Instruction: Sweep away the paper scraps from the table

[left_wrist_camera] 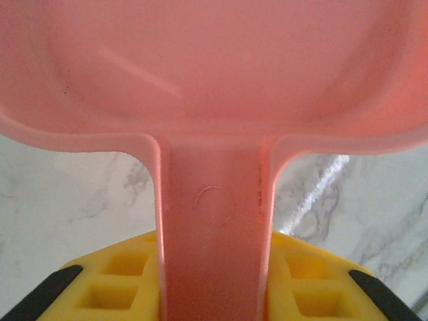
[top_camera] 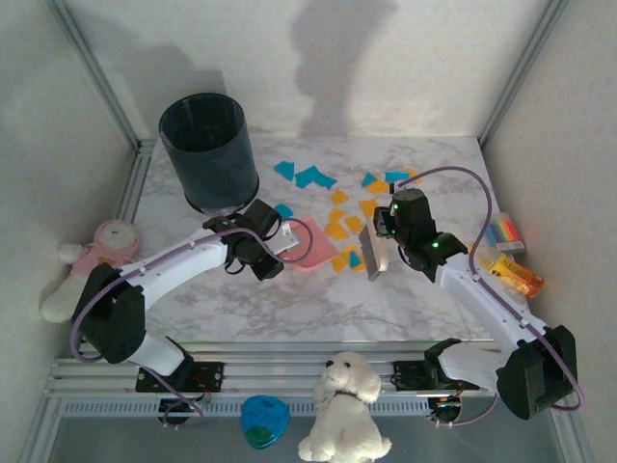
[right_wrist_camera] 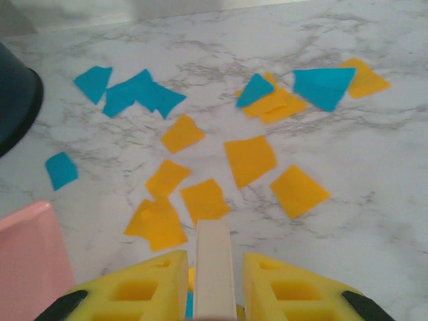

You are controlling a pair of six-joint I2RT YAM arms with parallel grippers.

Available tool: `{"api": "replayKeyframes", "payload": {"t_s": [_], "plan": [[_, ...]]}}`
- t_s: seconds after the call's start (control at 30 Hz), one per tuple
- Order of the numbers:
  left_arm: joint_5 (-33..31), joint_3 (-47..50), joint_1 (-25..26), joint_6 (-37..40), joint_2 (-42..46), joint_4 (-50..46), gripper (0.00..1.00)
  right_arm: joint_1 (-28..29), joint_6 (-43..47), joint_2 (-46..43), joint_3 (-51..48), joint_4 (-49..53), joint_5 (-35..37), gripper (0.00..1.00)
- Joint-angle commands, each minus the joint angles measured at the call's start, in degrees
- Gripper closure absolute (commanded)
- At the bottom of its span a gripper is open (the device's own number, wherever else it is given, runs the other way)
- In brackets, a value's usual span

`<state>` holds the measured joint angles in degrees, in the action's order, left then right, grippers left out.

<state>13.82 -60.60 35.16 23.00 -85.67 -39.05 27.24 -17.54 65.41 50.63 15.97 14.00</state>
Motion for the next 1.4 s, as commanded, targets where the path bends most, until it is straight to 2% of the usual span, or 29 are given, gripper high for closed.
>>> {"api": "replayKeyframes", "payload": {"t_s": [0.0,0.13,0.43,0.6,0.93,1.37], "plan": [[1.74,0.63,1.32,2.60,0.02,-2.57,1.00,-0.35,1.24,-2.68,-0.96,1.71,6.26,1.00],[0.44,0.42,3.00,3.44,-2.23,-4.16,1.00,-0.41,1.89,-4.47,-2.10,2.56,10.57,1.00],[-0.98,0.04,3.41,5.54,-4.22,-6.71,1.00,-0.37,3.99,-7.09,-3.64,4.55,18.18,1.00],[-1.81,-0.36,3.89,5.74,-6.24,-7.75,1.00,-0.35,5.95,-6.66,-4.81,3.56,19.95,1.00],[-5.03,-3.07,4.48,5.29,-9.86,-8.83,1.00,-0.14,10.68,-6.52,-10.59,-5.86,17.48,1.00],[-3.43,-5.40,4.74,7.47,-11.31,-11.13,1.00,2.35,11.52,-2.66,-11.65,-10.77,12.43,1.00]]}}
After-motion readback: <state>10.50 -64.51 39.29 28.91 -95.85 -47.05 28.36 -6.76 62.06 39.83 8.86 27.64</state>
